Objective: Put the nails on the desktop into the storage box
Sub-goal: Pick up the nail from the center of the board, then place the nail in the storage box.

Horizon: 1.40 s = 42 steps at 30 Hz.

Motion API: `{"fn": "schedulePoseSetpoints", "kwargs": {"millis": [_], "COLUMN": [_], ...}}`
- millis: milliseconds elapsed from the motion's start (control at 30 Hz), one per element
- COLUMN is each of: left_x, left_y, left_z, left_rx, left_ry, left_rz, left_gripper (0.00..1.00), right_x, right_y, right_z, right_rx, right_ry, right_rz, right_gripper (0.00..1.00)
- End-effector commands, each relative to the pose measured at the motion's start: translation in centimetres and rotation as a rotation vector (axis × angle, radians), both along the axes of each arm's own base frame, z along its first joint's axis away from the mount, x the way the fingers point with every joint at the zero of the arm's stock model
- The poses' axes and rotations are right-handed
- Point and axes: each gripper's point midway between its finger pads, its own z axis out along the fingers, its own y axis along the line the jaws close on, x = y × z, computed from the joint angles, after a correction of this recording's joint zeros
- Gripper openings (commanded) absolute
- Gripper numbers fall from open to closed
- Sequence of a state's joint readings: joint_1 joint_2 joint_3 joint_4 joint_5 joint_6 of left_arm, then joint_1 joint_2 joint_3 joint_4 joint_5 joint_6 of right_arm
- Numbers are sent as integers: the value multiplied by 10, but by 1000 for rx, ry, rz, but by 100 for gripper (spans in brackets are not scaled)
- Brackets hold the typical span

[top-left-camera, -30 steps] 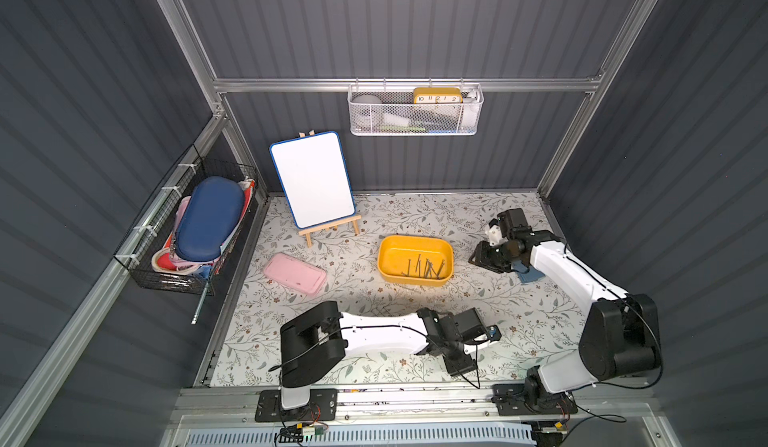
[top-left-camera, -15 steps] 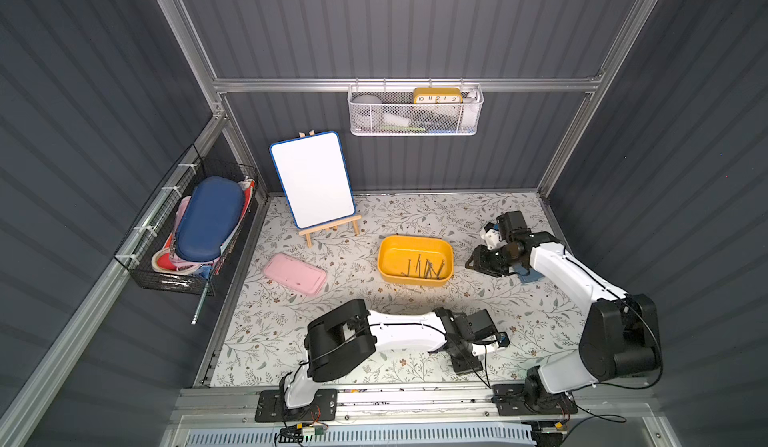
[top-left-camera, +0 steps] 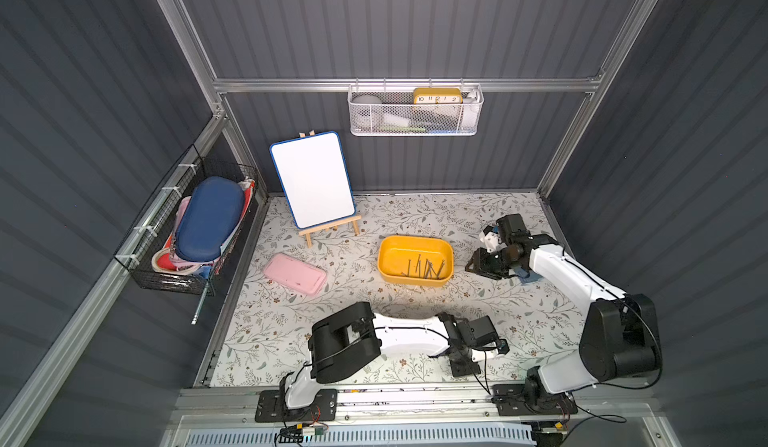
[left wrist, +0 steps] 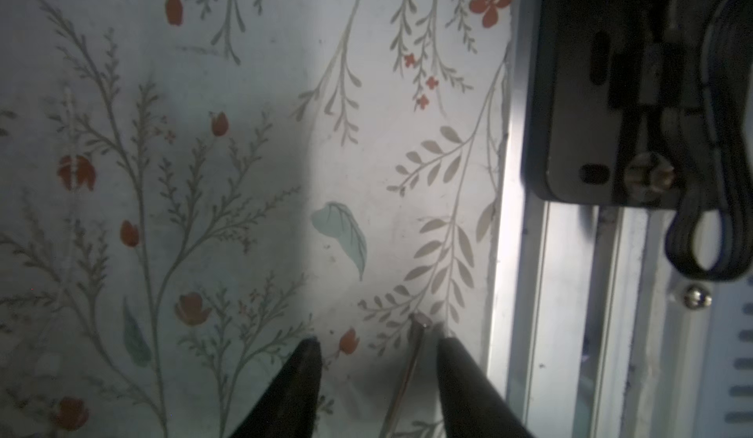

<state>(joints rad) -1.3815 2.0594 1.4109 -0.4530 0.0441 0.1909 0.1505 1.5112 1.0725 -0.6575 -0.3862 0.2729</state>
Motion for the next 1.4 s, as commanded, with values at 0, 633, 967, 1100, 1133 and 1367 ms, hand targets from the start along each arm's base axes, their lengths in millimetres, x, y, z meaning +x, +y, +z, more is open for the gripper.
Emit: {"fn": "schedulePoseSetpoints", "kwargs": {"millis": [0, 633, 967, 1100, 1133, 1367], "left_x": [-8, 47, 98, 132, 145, 267], "left_y": [31, 6, -5, -8, -6, 39], "left_z": [-46, -8, 80, 132, 143, 148], "left_rx": [164, 121, 1, -116, -137, -179], "left_ry": [17, -61, -76, -63, -68, -37], "left_rz": [9, 219, 407, 514, 550, 881], "left_gripper": [30, 0, 0, 0, 0, 0], "right_x": [-7, -2, 4, 6, 6, 6], "right_y": [0, -6, -23, -30, -31, -32], "right_z": [-1, 9, 13, 14, 14, 10], "right_rx": [12, 15, 19, 23, 25, 29], "right_ry": [10, -19, -35, -39, -38, -28], "right_rz": [11, -15, -59, -76, -78, -75], "right_gripper": [41, 41, 41, 41, 41, 41]}}
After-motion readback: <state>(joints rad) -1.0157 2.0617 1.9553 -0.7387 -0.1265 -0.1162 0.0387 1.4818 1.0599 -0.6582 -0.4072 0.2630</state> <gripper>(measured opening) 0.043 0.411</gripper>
